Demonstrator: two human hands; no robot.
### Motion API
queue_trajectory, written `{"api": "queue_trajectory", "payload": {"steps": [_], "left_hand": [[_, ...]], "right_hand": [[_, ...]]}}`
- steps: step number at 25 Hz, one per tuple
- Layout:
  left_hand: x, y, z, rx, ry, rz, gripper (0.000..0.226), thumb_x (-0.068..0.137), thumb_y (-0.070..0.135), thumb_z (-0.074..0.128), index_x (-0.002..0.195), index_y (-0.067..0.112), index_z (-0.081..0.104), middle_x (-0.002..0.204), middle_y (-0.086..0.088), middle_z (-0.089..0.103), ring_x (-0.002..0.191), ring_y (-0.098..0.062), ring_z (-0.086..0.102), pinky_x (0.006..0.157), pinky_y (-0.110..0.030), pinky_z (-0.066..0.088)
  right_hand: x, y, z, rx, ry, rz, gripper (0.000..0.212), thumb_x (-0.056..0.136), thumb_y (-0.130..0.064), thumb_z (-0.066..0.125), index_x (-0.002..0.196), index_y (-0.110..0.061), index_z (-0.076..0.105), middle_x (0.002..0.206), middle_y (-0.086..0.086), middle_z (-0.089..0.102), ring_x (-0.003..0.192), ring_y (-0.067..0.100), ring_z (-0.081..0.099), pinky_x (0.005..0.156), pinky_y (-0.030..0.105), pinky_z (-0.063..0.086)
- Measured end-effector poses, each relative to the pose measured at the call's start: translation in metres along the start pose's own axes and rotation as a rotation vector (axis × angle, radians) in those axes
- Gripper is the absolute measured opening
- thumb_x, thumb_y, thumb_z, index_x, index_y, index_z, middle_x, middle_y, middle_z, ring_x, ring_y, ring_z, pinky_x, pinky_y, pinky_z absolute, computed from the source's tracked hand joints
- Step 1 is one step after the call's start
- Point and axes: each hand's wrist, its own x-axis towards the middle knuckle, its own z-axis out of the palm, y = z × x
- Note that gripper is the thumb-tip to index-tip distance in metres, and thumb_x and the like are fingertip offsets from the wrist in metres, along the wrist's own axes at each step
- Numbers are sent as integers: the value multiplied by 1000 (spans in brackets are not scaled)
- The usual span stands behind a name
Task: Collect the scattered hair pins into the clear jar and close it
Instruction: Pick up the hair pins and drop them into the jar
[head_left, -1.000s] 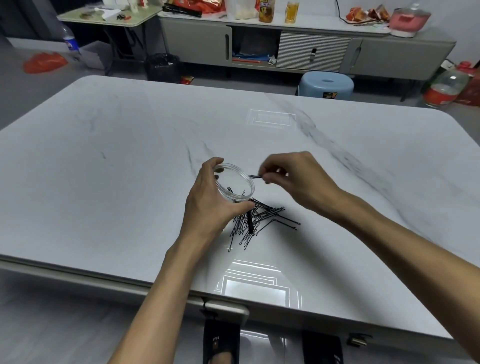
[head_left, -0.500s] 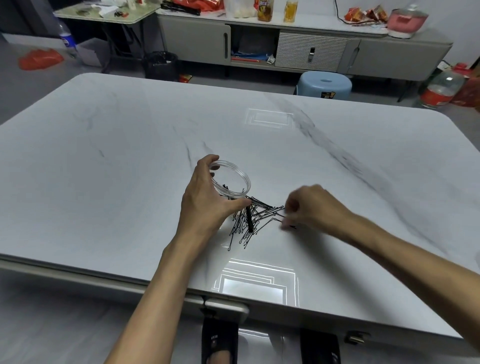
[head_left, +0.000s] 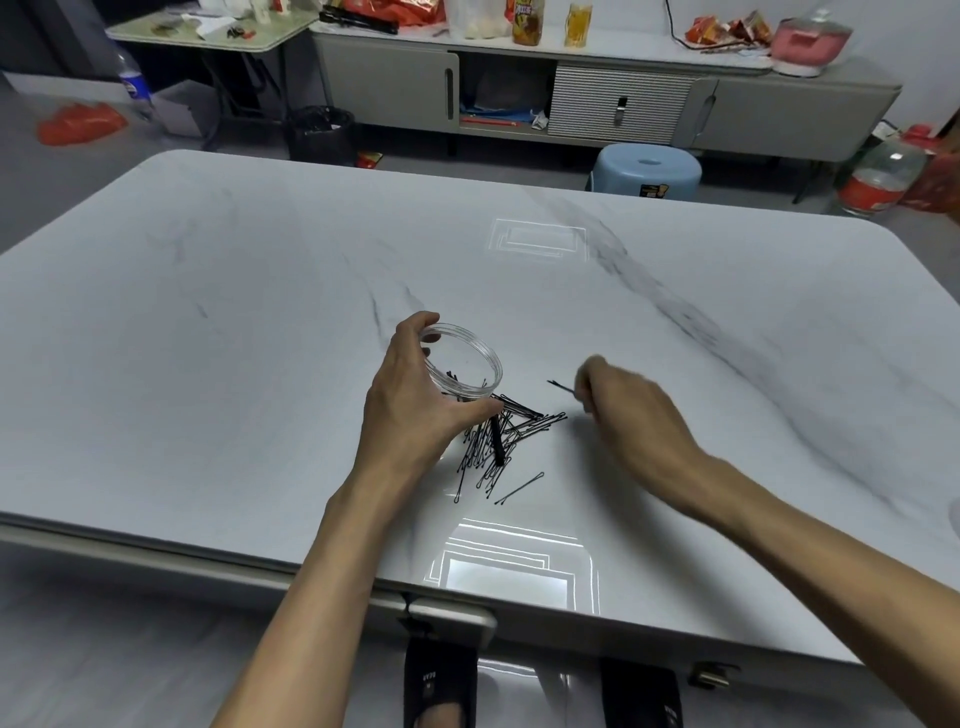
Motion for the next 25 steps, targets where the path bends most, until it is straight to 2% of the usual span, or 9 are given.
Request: {"api": "queue_trajectory", "payload": {"steps": [3, 7, 9, 11, 12, 14, 16, 21, 25], "left_hand": [[0, 0, 3, 6, -20, -1, 99, 51, 38, 91, 134, 32, 38, 125, 14, 53, 109, -6, 51, 86, -20, 39], [0, 0, 2, -1, -26, -4, 99, 51, 39, 91, 134, 33, 37, 125, 16, 53, 111, -5, 51, 87, -22, 41], [1, -2, -1, 3, 5, -10, 99, 51, 38, 92, 133, 32, 38, 125, 15, 53, 110, -7, 51, 87, -23, 41], [2, -3, -5, 8, 53, -23, 98, 51, 37, 92, 133, 29, 39, 124, 12, 53, 108, -8, 52, 86, -24, 41], [3, -3, -6, 2, 73, -32, 97, 51, 36, 91, 133, 28, 40, 125, 11, 54, 107, -9, 52, 86, -24, 41], [3, -3, -7, -19, 97, -46, 96, 52, 34, 91, 133, 28, 40, 126, 9, 54, 107, -9, 52, 86, -24, 41], [4, -3, -7, -24, 101, -45, 95, 53, 33, 91, 134, 28, 40, 126, 9, 54, 107, -9, 52, 85, -23, 40], [2, -2, -5, -16, 77, -32, 96, 54, 34, 91, 134, 27, 40, 127, 9, 54, 110, -10, 52, 89, -26, 42], [3, 0, -4, 0, 66, -25, 96, 54, 35, 91, 135, 27, 39, 127, 10, 53, 109, -9, 51, 88, -24, 41]], "right_hand": [[32, -20, -27, 379, 124, -72, 14, 88, -5, 55, 82, -18, 56, 70, -8, 61, 63, 15, 54, 59, 24, 41], [60, -51, -30, 384, 0, -259, 8, 85, -12, 67, 85, -20, 66, 68, -15, 60, 63, -2, 56, 59, 11, 39], [59, -47, -24, 465, 66, -203, 9, 85, -10, 67, 87, -18, 67, 71, -13, 61, 62, -1, 58, 60, 10, 41], [50, -33, -15, 514, 45, -140, 8, 83, -12, 69, 83, -20, 67, 73, -9, 63, 63, 4, 58, 65, 19, 44], [42, -24, -9, 465, -47, -158, 7, 81, -18, 73, 85, -20, 68, 78, -7, 65, 67, 7, 58, 69, 24, 45], [24, -12, 7, 260, -283, -241, 32, 75, -36, 79, 101, -22, 67, 97, -5, 62, 84, 9, 55, 78, 28, 44], [10, -5, 25, 137, -401, -292, 51, 70, -45, 79, 113, -24, 61, 108, -7, 54, 96, 9, 47, 82, 26, 41], [13, 3, 34, 217, -231, -238, 15, 78, -22, 76, 90, -21, 68, 89, -7, 63, 83, 13, 59, 74, 31, 48], [16, 9, 33, 25, -196, -346, 6, 86, -13, 66, 91, -17, 67, 89, -1, 65, 83, 22, 60, 69, 35, 47]]}}
